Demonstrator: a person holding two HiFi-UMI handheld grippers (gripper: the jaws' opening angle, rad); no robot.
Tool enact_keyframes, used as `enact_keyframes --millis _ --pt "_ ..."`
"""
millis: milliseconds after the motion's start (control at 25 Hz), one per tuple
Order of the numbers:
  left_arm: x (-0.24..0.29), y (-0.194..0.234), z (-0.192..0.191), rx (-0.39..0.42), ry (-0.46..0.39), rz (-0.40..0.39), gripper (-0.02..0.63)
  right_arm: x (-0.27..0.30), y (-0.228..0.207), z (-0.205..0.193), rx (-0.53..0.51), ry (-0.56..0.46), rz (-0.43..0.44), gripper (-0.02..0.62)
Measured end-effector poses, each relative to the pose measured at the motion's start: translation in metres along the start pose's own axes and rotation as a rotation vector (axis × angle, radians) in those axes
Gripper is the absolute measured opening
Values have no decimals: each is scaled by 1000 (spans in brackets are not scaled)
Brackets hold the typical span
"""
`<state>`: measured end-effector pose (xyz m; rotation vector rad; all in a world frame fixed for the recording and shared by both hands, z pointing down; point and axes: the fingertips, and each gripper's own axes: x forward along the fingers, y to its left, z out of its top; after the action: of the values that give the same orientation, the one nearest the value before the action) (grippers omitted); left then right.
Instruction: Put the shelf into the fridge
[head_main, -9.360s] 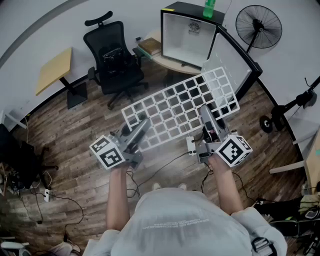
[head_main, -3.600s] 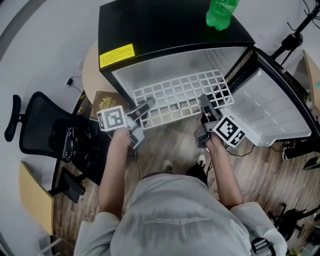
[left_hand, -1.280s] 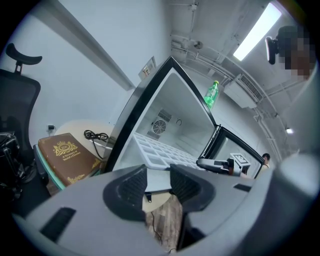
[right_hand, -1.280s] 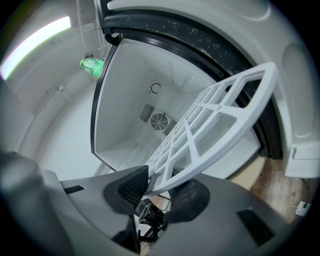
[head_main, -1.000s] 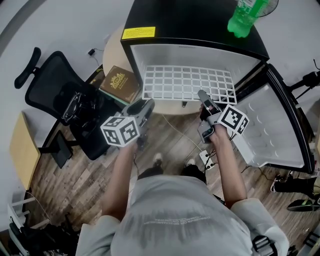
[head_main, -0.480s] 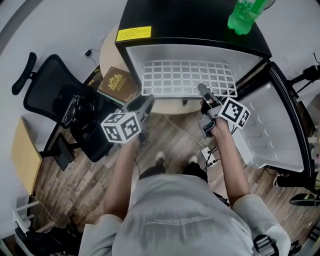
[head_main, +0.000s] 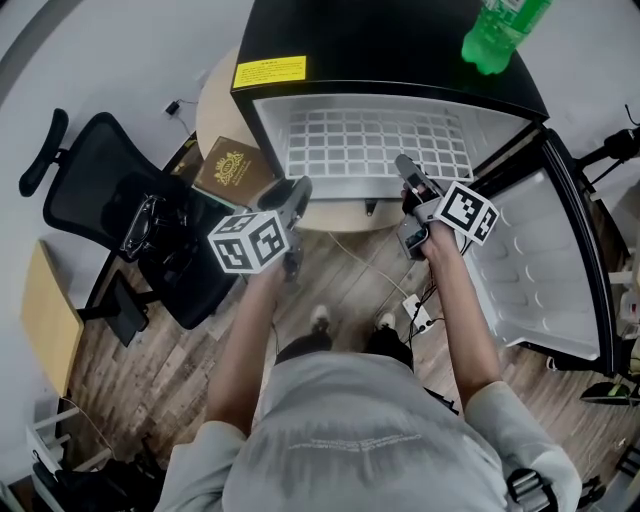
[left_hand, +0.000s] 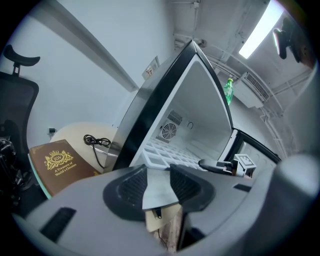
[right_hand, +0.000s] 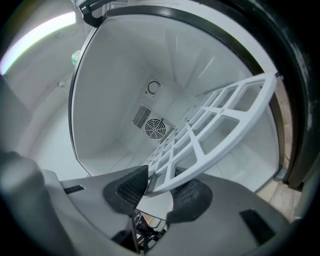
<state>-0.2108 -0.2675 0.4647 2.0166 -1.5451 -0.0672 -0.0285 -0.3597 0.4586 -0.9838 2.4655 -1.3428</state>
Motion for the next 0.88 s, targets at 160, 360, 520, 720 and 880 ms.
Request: enact_keyframes --millis 160,360,520,720,880 --pt "1 0 -1 8 -5 -7 146 0 -1 0 -17 -18 12 123" --pt "0 0 -1 17 3 -12 146 -9 2 -2 -24 -51 3 141" --pt "0 0 -1 7 -8 -9 145 -25 7 -17 -29 -60 -1 146" --pt "0 0 -1 0 -18 1 146 -33 2 -31 -94 -41 -73 86" --pt "4 2 0 -5 -14 8 144 -30 2 -26 -99 -47 -77 42"
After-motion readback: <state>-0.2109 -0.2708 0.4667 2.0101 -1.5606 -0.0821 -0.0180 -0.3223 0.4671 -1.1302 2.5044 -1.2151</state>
